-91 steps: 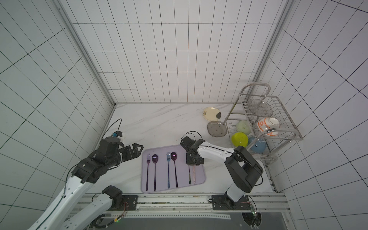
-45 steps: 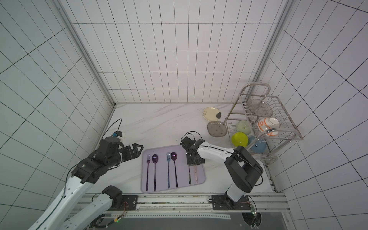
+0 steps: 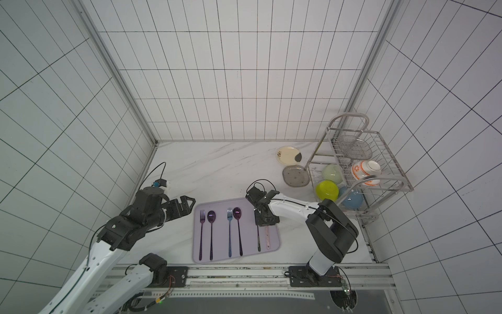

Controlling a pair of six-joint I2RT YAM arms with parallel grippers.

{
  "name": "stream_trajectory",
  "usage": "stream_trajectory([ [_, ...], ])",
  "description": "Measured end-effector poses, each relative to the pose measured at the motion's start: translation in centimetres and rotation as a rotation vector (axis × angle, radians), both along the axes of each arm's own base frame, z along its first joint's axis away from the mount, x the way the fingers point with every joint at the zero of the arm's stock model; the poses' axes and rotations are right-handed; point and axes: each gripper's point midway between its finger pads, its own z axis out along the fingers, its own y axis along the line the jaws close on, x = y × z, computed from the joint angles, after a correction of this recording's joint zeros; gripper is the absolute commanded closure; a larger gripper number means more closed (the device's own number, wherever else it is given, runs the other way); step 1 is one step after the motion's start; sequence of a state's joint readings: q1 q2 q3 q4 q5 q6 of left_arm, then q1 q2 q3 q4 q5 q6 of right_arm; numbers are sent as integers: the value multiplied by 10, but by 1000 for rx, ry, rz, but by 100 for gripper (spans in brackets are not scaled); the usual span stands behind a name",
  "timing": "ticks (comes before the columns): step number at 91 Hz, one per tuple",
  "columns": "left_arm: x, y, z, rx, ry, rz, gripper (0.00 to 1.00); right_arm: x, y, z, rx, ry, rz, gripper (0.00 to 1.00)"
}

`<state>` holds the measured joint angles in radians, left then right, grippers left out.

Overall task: Set the spoon and fork side by side
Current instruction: Place the spoon on the tray, then reset both arms

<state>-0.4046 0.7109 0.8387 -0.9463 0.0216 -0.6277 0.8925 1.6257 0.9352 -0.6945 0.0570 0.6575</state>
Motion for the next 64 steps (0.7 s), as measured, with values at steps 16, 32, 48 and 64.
stream_trajectory([
  [16,1,2,-1,11,-2,10,2,-3,-6,17,3,-15,10,41],
  [32,9,5,-4,61,-8,6,2,10,-2,76,127,-146,63,21],
  [48,36,7,12,98,-128,36,2,48,-32,137,244,-334,63,3],
  [64,75,24,23,214,-329,123,2,98,-77,174,282,-584,62,1],
])
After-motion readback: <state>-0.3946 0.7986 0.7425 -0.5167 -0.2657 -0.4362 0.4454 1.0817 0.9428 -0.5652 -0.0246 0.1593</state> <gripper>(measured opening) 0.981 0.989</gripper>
